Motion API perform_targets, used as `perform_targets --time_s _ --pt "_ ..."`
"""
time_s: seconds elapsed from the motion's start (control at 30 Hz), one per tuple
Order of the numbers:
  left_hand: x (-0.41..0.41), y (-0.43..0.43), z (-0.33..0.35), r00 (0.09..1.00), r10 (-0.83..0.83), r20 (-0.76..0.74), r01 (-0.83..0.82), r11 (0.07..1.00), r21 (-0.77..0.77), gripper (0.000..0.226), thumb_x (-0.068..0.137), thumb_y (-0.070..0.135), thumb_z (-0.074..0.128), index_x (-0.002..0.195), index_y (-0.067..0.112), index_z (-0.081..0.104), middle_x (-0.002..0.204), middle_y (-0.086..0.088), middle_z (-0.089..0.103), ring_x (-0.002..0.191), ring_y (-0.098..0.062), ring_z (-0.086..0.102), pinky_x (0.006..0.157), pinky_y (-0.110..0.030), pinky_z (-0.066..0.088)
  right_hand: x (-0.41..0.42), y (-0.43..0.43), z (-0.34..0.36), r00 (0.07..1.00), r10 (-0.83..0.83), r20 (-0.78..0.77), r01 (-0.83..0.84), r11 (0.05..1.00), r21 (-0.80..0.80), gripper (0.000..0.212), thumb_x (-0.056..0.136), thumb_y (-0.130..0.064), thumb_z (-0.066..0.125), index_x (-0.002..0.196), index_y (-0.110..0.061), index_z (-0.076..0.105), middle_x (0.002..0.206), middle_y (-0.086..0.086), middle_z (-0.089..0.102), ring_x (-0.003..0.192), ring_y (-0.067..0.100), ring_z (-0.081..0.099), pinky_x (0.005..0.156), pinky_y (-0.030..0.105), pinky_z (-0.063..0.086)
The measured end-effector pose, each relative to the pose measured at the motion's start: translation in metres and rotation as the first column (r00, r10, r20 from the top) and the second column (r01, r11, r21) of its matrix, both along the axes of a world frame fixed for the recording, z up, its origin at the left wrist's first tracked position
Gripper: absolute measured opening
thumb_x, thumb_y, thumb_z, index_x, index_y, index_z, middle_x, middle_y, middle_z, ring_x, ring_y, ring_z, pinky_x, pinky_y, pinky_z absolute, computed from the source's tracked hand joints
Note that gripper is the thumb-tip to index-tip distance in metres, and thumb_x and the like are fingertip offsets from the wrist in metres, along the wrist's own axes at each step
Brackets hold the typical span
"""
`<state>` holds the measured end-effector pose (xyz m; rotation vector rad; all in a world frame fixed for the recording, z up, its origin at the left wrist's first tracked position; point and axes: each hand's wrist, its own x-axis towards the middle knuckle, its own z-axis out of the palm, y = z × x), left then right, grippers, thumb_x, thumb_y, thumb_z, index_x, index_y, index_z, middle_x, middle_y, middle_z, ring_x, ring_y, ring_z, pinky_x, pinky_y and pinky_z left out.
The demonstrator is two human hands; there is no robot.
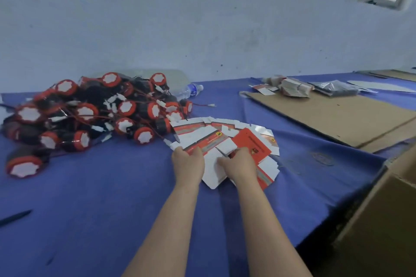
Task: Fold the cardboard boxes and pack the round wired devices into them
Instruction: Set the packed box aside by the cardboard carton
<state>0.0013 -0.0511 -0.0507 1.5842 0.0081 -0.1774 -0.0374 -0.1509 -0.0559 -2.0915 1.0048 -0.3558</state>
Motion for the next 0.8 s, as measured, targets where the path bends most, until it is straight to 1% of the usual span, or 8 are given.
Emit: perform_targets --time_s 0.07,0.17,0.23,0.33,0.37,0.5,0.63,0.8 --pt "0.004 0.002 0.003 0.999 -0.018 -0.043 0.016 0.999 -0.050 0.032 0.091 0.011 0.044 0.123 0.009 0.052 0.115 -0.009 0.065 0.099 -0.026 0.063 0.071 -0.030 0.050 0.003 -0.001 0.000 0.999 -0.013 0.037 0.013 1.000 0.002 0.039 0.086 -0.026 0.061 0.117 -0.005 0.048 0.104 0.006 0.062 0.096 0.029 0.058 0.080 0.036 0.048" --pt "0.005 0.001 0.008 0.997 -0.040 -0.064 0.036 0.997 -0.072 0.036 0.093 0.013 0.043 0.128 0.010 0.046 0.117 -0.008 0.063 0.099 -0.024 0.063 0.058 -0.027 0.044 0.004 0.002 0.002 0.998 -0.029 0.060 0.031 0.999 -0.031 0.039 0.087 -0.029 0.059 0.117 -0.007 0.048 0.109 0.008 0.062 0.093 0.026 0.055 0.078 0.036 0.046" --pt "0.006 -0.001 0.009 0.997 -0.055 -0.062 0.051 0.997 -0.065 0.039 0.093 0.015 0.043 0.131 0.009 0.044 0.124 -0.010 0.058 0.105 -0.027 0.061 0.065 -0.029 0.049 0.003 0.005 0.003 0.996 -0.056 0.064 0.062 0.993 -0.103 0.042 0.087 -0.029 0.058 0.121 -0.008 0.044 0.117 0.009 0.057 0.102 0.028 0.052 0.085 0.039 0.045" --pt "0.005 -0.006 0.010 0.995 -0.069 -0.068 0.064 0.996 -0.066 0.041 0.092 0.016 0.044 0.132 0.007 0.043 0.131 -0.014 0.052 0.110 -0.030 0.058 0.090 -0.043 0.052 0.003 0.007 0.003 0.994 -0.074 0.075 0.089 0.970 -0.227 0.050 0.087 -0.027 0.058 0.130 -0.007 0.041 0.129 0.013 0.050 0.118 0.034 0.046 0.094 0.041 0.042" --pt "0.004 -0.007 0.010 0.995 -0.068 -0.069 0.063 0.995 -0.071 0.041 0.092 0.016 0.044 0.131 0.008 0.043 0.131 -0.014 0.052 0.111 -0.031 0.058 0.092 -0.044 0.051 0.003 0.007 0.003 0.993 -0.064 0.097 0.084 0.972 -0.221 0.053 0.087 -0.025 0.059 0.133 -0.008 0.038 0.130 0.013 0.051 0.118 0.033 0.047 0.094 0.041 0.043" --pt "0.002 -0.013 0.012 0.995 -0.065 -0.076 0.056 0.991 -0.120 0.040 0.093 0.015 0.044 0.133 0.011 0.043 0.132 -0.010 0.054 0.110 -0.028 0.060 0.081 -0.036 0.051 0.002 -0.001 0.004 0.993 -0.022 0.120 0.030 0.997 -0.069 0.078 0.087 -0.022 0.064 0.148 -0.011 0.018 0.125 0.011 0.058 0.113 0.030 0.055 0.091 0.040 0.048" --pt "0.001 -0.015 0.013 0.996 -0.069 -0.060 0.063 0.993 -0.098 0.039 0.095 0.015 0.046 0.134 0.010 0.042 0.132 -0.009 0.055 0.114 -0.027 0.058 0.085 -0.035 0.050 0.000 -0.010 0.005 1.000 0.007 -0.001 -0.007 1.000 -0.028 0.052 0.086 -0.034 0.064 0.126 -0.009 0.045 0.119 0.009 0.059 0.102 0.026 0.055 0.083 0.037 0.048" --pt "0.002 -0.020 0.010 0.999 -0.050 -0.017 0.050 0.998 -0.042 0.043 0.095 0.017 0.047 0.137 0.010 0.040 0.136 -0.008 0.051 0.117 -0.026 0.055 0.090 -0.036 0.050 0.000 -0.008 0.002 0.993 -0.087 -0.082 0.069 0.978 -0.195 0.048 0.089 -0.040 0.058 0.126 -0.012 0.048 0.135 0.014 0.038 0.121 0.034 0.040 0.096 0.040 0.039"
